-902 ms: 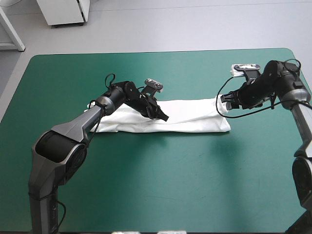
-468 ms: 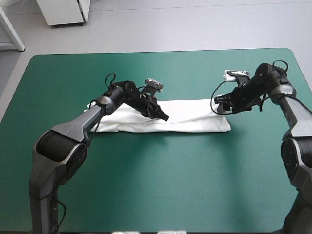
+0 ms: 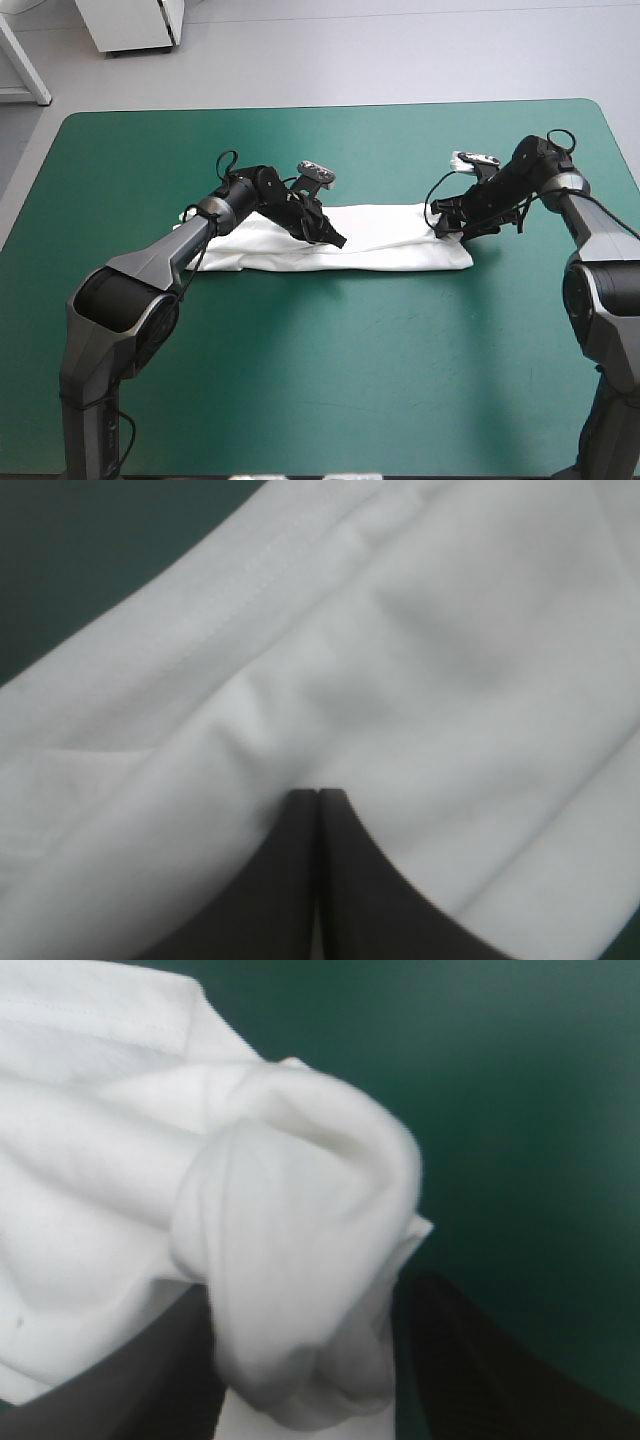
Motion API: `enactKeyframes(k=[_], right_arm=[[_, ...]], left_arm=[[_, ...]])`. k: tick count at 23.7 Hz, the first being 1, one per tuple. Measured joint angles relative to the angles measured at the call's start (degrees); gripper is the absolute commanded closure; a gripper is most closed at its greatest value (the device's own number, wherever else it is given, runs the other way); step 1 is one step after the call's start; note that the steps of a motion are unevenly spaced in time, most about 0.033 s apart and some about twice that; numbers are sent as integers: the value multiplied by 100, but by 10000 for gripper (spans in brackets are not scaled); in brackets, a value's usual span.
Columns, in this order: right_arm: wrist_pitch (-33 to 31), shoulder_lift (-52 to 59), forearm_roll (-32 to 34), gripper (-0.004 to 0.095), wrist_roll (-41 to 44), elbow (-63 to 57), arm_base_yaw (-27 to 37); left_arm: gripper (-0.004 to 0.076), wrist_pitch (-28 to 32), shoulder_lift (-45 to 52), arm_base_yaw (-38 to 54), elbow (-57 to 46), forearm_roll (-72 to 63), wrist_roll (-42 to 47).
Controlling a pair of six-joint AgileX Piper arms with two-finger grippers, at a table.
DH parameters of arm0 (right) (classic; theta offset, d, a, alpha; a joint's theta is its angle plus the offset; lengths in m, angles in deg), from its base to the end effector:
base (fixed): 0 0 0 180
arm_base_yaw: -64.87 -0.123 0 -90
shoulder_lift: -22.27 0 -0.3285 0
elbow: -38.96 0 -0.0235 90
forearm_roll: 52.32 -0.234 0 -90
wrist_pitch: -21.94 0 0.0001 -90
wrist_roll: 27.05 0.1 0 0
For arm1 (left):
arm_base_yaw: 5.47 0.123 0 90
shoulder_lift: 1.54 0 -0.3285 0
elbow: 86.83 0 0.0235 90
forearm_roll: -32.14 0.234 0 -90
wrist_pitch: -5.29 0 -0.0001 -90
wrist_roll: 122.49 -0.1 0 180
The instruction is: Fold the cloth
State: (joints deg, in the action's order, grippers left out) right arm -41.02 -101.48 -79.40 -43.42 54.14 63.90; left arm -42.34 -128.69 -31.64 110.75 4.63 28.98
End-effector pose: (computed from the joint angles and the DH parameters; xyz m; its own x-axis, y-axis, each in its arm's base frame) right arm 0.4288 0.0478 0.2542 -0.9736 -0.0689 -0.2176 -0.1506 0.9102 0.3858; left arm 0.4051 -0.2371 0.2442 -0.7069 0.5146 -0.4852 0.6715 0.7039 -0.2316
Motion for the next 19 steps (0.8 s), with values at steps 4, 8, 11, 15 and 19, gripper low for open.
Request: enactKeyframes(k=[4, 8, 11, 15, 19], right_arm=[[-13, -79, -211, 769, -135, 7, 0], [-68, -149, -452, 923, -285, 7, -5], [-75, -175, -613, 925, -381, 12, -5], [-367, -231, -809, 925, -402, 264, -5], [-583, 54, -998, 925, -414, 667, -22]], left_arm=[[733, -7, 0, 0, 6, 0, 0], [733, -7, 0, 0, 6, 4, 0], [733, -7, 0, 0, 11, 40, 11], [733, -16, 0, -15, 24, 173, 191], [733, -36, 0, -28, 47, 244, 288]])
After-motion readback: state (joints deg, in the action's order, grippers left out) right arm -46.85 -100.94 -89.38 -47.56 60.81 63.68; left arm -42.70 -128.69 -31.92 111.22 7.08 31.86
